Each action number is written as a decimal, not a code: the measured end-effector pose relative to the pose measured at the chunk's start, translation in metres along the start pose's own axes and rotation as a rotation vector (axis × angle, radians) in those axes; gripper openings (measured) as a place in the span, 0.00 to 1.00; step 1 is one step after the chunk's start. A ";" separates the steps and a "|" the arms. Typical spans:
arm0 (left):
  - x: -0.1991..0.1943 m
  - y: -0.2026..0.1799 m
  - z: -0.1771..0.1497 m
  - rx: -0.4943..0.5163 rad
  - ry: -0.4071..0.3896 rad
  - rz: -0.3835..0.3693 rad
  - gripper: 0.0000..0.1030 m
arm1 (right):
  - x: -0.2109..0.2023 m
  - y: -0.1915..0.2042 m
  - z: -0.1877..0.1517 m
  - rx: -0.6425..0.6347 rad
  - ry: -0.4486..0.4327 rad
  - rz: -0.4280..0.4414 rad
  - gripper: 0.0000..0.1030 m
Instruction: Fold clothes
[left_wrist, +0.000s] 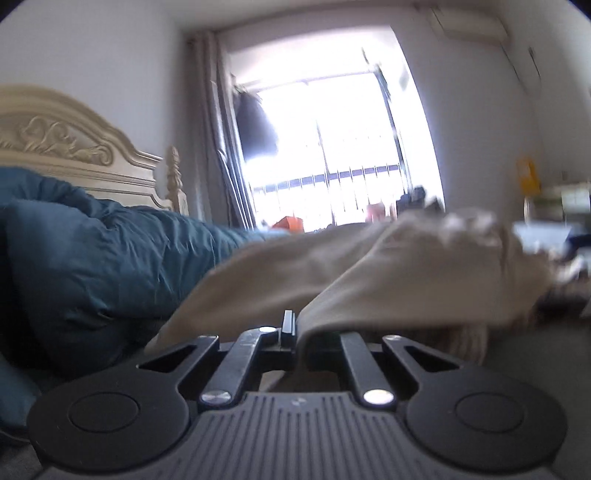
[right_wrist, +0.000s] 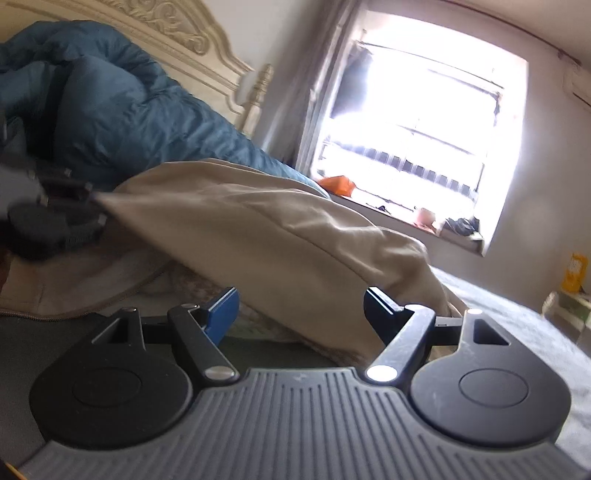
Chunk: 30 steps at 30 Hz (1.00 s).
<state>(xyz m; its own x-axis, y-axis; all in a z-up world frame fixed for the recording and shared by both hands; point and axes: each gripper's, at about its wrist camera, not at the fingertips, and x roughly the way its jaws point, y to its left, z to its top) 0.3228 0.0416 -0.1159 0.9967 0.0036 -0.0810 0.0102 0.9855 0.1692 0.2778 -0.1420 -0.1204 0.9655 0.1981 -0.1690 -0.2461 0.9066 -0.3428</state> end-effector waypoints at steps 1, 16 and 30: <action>-0.006 0.002 0.005 -0.012 -0.029 0.000 0.05 | 0.002 0.007 0.001 -0.020 -0.010 0.012 0.72; -0.041 0.003 0.010 -0.041 -0.153 -0.074 0.08 | 0.077 0.022 0.033 -0.130 -0.080 -0.396 0.15; -0.034 -0.011 -0.015 0.071 -0.099 0.008 0.03 | -0.002 -0.034 0.099 0.029 -0.269 -0.463 0.01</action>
<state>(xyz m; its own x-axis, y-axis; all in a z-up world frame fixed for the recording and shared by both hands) 0.2879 0.0335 -0.1294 0.9998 -0.0092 0.0169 0.0048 0.9711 0.2385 0.2930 -0.1363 -0.0171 0.9611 -0.1401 0.2379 0.2097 0.9311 -0.2986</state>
